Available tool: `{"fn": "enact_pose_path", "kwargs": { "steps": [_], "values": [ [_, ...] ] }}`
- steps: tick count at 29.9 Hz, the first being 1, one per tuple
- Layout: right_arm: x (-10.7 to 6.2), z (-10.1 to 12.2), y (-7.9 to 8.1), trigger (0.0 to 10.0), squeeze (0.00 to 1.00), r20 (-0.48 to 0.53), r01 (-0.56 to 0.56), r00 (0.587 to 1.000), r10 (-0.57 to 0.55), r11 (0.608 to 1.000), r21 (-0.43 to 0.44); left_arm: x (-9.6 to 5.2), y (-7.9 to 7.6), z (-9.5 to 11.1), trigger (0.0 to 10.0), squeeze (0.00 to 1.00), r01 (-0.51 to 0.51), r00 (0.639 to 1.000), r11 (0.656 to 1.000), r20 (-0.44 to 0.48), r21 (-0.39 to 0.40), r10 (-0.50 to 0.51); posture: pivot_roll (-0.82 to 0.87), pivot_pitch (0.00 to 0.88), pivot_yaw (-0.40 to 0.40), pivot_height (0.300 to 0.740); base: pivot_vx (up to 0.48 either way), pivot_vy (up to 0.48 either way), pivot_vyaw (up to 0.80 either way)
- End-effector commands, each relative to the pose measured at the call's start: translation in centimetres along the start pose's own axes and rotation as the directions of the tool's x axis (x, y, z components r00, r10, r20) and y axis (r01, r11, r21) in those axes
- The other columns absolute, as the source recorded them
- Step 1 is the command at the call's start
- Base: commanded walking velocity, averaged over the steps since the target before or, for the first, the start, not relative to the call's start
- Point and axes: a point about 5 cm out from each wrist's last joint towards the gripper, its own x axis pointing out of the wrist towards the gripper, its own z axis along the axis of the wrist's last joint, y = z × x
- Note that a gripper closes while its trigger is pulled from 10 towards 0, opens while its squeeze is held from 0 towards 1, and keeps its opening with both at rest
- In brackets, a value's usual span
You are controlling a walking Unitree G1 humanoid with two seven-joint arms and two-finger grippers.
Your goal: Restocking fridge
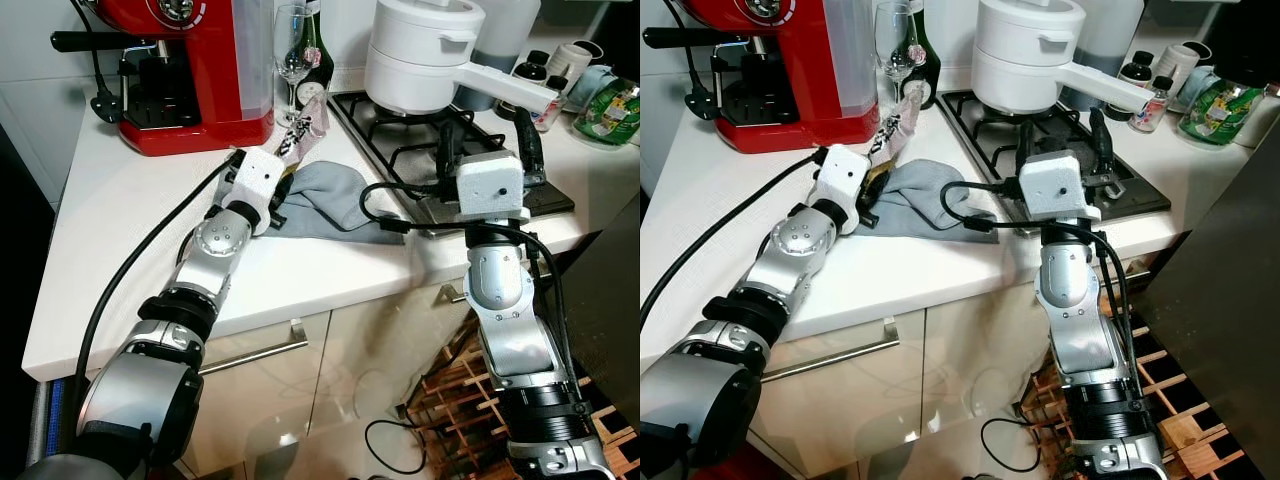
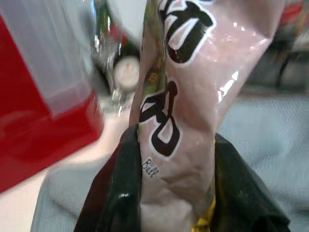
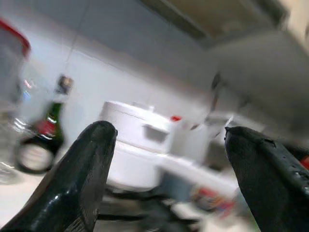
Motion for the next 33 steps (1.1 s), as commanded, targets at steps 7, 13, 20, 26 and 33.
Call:
{"fn": "enact_pose_path", "kwargs": {
  "steps": [7, 13, 20, 26, 33],
  "values": [
    [-1.3, -0.7, -0.2, 10.0, 0.0, -0.103, 0.033, 0.995, -0.014, 0.982, 0.188, -1.2, -0.1, 6.7, 0.0, 0.0, 0.001, 0.929, 0.996, 0.369, -0.094, 0.034, -0.08, 0.0, -0.027, 0.74, 0.0, 0.0, 0.0],
    [-1.9, -0.8, 0.0, 10.0, 0.0, -0.097, -0.009, 0.995, 0.025, 0.987, 0.16, -3.9, 0.7, 7.7, 0.0, 0.0, -0.018, 0.907, 0.998, 0.418, -0.055, 0.039, -0.05, 0.0, -0.033, 0.74, 0.0, 0.0, 0.0],
    [-2.2, -1.4, -0.3, 10.0, 0.0, -0.101, -0.035, 0.994, 0.047, 0.993, 0.116, -7.7, -0.2, 5.9, 0.0, 0.0, -0.069, 0.935, 0.987, 0.335, -0.144, 0.114, -0.01, 0.0, -0.049, 0.74, 0.0, 0.0, 0.0],
    [-1.3, -1.2, 0.1, 10.0, 0.0, -0.078, -0.053, 0.995, 0.063, 0.99, 0.13, -8.1, -1.7, 5.0, 10.0, 0.0, -0.164, 0.938, 0.97, 0.275, -0.182, 0.21, -0.02, 0.0, -0.063, 0.74, 0.0, 0.0, 0.0],
    [-1.2, -2.1, 0.8, 10.0, 0.0, -0.131, -0.08, 0.985, 0.108, 0.976, 0.204, -7.7, -1.8, 4.4, 10.0, 0.0, -0.229, 0.941, 0.956, 0.208, -0.182, 0.265, -0.03, 0.0, -0.067, 0.74, 0.0, 0.0, 0.0]
  ]
}}
